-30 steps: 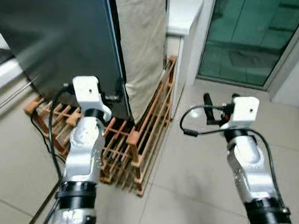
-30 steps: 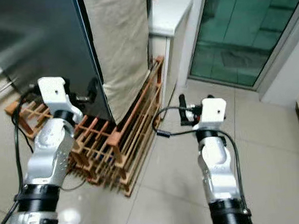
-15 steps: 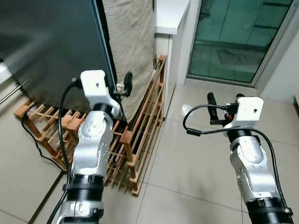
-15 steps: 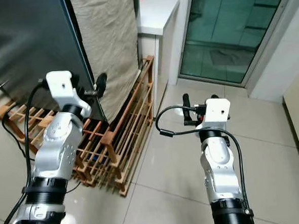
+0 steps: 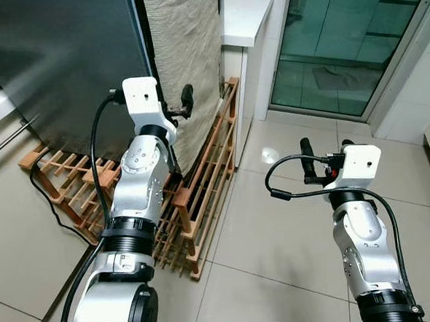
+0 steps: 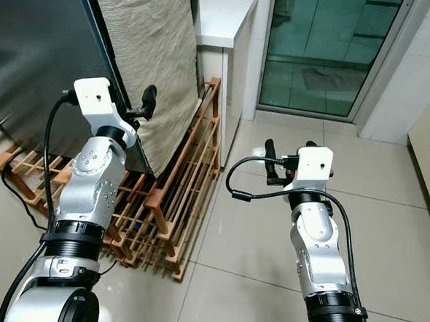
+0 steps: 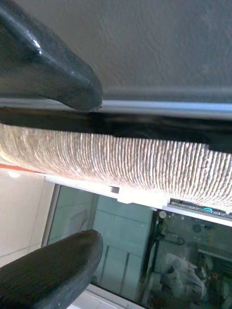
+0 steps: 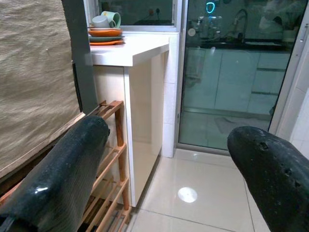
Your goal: Restocking fridge
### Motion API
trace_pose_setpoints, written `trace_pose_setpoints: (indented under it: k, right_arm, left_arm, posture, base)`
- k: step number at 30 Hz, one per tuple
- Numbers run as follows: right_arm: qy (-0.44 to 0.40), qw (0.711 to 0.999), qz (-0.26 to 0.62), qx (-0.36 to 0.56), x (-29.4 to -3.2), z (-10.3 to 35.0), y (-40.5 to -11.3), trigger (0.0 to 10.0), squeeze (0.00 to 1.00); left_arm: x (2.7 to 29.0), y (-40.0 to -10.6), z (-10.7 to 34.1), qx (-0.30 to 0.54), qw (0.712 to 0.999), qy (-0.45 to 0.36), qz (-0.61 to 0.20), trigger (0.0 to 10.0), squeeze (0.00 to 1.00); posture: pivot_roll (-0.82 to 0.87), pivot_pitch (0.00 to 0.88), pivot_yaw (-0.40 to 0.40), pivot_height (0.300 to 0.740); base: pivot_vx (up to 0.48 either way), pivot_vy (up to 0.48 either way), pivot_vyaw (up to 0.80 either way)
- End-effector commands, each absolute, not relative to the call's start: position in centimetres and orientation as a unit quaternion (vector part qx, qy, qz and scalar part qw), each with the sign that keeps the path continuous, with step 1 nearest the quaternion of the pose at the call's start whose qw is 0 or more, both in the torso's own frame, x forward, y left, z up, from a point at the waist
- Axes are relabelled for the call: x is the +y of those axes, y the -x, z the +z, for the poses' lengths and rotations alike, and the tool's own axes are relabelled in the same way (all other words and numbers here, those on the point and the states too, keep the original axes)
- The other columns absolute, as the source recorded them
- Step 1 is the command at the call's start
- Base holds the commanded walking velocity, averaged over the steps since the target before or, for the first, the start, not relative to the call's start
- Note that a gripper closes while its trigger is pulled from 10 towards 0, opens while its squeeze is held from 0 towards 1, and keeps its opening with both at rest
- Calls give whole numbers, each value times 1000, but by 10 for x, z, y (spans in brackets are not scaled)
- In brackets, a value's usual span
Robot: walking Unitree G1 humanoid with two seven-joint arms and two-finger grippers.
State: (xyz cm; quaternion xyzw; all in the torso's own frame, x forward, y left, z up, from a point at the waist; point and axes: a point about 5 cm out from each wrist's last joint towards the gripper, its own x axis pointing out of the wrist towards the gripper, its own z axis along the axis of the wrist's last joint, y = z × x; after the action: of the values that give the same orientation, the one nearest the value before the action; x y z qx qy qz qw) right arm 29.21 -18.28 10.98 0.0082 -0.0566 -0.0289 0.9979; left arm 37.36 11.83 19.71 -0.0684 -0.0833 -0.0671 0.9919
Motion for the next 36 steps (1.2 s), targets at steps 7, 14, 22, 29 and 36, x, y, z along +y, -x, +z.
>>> trace_pose_setpoints:
  k: [7,14,22,29,36]
  right_arm:
    - [-10,997,-35,-64,-183,113,-292,10000,0]
    - [-12,997,-35,-61,-182,110,-291,10000,4]
    - [-13,997,-36,-62,-180,111,-292,10000,0]
    - [-11,997,-39,-60,-183,111,-289,10000,4]
    - [-11,997,-38,-59,-182,111,-290,10000,8]
  left_arm:
    - [105,-378,201,-83,990,79,-82,10000,0]
    - [97,-385,197,-77,991,79,-81,10000,0]
    - [66,-383,193,-68,976,121,-170,10000,0]
    - [28,-367,202,-99,925,186,-316,10000,0]
    - [1,-347,212,-116,866,219,-434,10000,0]
  posture:
    - [-166,0,54,740]
    - [-162,0,54,740]
    - [-166,0,58,740]
    - [-166,0,58,740]
    - [-190,0,68,740]
  base:
    - [0,0,0]
    - [0,0,0]
    - [0,0,0]
    - [0,0,0]
    - [0,0,0]
